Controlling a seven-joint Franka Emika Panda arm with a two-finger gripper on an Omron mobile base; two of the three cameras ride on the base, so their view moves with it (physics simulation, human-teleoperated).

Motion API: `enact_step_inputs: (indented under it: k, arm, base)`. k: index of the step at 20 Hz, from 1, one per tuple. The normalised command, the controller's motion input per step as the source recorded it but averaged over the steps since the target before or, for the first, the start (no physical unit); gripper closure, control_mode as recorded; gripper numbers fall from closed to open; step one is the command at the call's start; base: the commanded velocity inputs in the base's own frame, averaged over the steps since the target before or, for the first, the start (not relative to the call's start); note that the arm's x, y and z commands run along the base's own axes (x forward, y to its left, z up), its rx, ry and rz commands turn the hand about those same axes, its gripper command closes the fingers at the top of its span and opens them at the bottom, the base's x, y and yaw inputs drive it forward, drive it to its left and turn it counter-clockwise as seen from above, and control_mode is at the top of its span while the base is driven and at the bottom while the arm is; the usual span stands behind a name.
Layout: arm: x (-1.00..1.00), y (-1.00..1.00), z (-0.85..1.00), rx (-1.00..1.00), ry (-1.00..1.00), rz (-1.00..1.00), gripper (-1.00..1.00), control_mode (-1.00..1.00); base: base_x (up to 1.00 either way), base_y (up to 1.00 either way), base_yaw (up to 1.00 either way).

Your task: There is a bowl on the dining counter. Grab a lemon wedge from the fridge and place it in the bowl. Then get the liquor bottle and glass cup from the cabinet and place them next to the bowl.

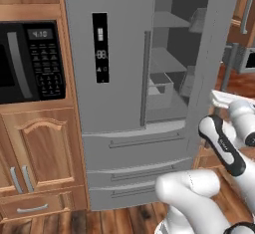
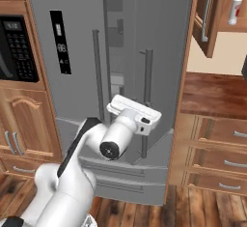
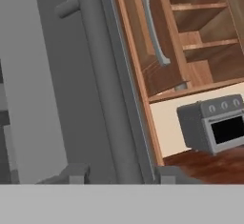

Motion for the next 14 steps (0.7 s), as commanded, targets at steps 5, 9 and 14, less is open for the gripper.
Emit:
enact_step_inputs:
  k: [5,9,14]
  arm:
    - [-1.00,0.21,0.52,0.00,-0.01,0.00,-1.00,-1.00]
    - [-1.00,0.77,0.50,-0.02,0.00,0.00,-1.00,-1.00]
    - [-0.73,1.00,0.47,-0.07,0.01,0.02,-1.00,-1.00]
  base:
    - [0.00,0.00,0.00]
    - [0.00,0.00,0.00]
    - [0.00,0.00,0.00]
